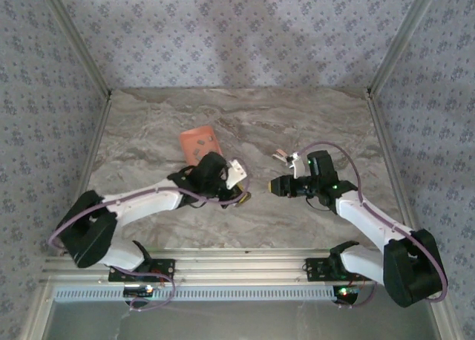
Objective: Load the staples into the stapler
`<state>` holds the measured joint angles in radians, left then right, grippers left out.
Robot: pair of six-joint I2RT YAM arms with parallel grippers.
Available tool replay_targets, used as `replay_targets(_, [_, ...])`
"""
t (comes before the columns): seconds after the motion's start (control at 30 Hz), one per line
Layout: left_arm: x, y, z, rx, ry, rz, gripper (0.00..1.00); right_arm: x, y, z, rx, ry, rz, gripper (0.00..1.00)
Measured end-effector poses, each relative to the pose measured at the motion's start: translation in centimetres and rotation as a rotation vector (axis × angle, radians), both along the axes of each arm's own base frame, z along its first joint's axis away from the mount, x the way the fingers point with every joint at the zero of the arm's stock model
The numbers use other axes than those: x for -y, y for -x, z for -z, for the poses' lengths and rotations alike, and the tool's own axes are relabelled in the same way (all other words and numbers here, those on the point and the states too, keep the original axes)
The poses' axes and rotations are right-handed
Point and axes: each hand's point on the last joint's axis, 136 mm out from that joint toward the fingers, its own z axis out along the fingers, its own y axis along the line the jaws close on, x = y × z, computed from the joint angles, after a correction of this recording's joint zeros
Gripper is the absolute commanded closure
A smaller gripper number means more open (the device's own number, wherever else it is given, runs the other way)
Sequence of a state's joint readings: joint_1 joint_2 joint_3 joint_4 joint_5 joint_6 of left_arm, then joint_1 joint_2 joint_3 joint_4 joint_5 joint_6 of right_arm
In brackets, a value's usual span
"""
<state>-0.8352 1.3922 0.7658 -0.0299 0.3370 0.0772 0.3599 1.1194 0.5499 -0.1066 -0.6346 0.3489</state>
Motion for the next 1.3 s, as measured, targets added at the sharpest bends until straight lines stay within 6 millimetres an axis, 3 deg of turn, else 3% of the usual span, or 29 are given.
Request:
replay_targets(0.13, [-1.0,0.6,-0.9,0.09,0.124,0.071,1.0,-1.2,0.6,-0.8,-0.027,-0.081,-0.061,0.55])
replay_targets(0.4, [0.5,1.3,-3.9,0.227,0.245,0.222,1.0,-4.0,2.4,-1.2,-0.072,-0.162,-0.183,0.56])
replay_targets(0.63, [0.5,1.8,-4.5,0.262,0.267,0.257,1.0,-4.6,2.7,-1.0,-0.094,-0.174,-0.203,0.57])
replay_targets(0.93, [0.4,1.9,-4.9,0.278,0.273,0.261,1.0,-4.9,2.5,1.3,-0.162,-0.145,-0.191,0.59])
replay_targets(1.17, [0.6,2.1,-6.6,0.318,0.321,0.276,1.0,-4.9,1.8,4.8,-0.247,-0.095,-0.149,0.6])
replay_targets(1.3, [0.6,2.1,-7.4,0.338,0.341,0.276,1.0,-5.4,1.6,4.8,-0.226,-0.093,-0.15,0.57])
